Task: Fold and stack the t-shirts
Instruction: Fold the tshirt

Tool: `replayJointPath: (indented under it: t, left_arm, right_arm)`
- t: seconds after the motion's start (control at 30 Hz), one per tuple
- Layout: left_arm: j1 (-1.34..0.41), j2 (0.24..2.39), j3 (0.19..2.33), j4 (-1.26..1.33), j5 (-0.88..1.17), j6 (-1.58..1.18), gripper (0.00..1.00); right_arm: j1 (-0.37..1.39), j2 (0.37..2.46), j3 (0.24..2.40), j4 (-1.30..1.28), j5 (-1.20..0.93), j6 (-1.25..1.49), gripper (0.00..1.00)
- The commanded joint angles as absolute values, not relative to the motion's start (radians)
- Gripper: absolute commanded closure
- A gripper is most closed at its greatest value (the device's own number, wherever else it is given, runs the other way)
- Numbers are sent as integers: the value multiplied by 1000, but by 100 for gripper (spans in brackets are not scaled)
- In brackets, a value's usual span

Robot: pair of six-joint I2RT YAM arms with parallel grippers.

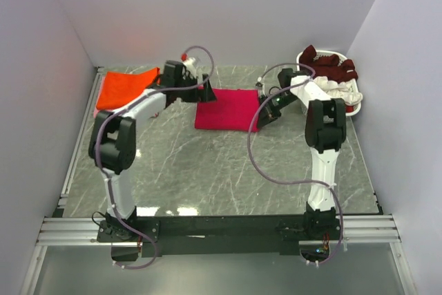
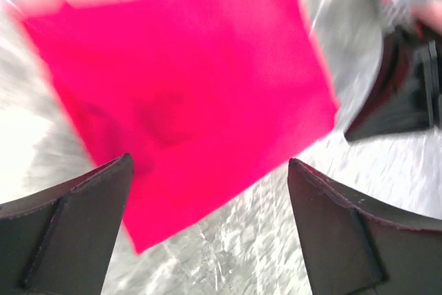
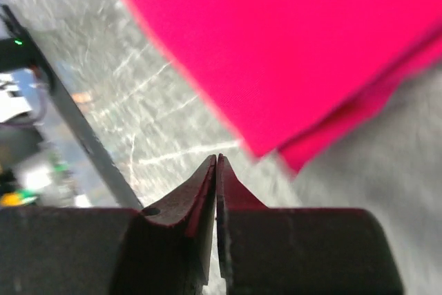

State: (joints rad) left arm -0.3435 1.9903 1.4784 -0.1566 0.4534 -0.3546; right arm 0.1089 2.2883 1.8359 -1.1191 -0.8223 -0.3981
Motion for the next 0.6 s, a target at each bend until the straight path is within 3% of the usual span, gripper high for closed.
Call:
replayJointPath:
  t: [0.0,0.1,0.23,0.57]
  left_arm:
    - [-293,1873,1538,-135,342,-357,1]
    - [-229,1948,1603,-199,406,-425,1]
    - [-209,2080,1719,-268,505,-433,1]
    - [-210,2328,1930,-356,541,-411,10]
  right_arm:
    - [109,2010,1777,-1073,-714,-463,86]
    - [109,1895,1651,-950,-657,-456,78]
    - [106,1691,1493,-799,-629,-439,61]
    - [106,1572,1385,-779,-724,-425,57]
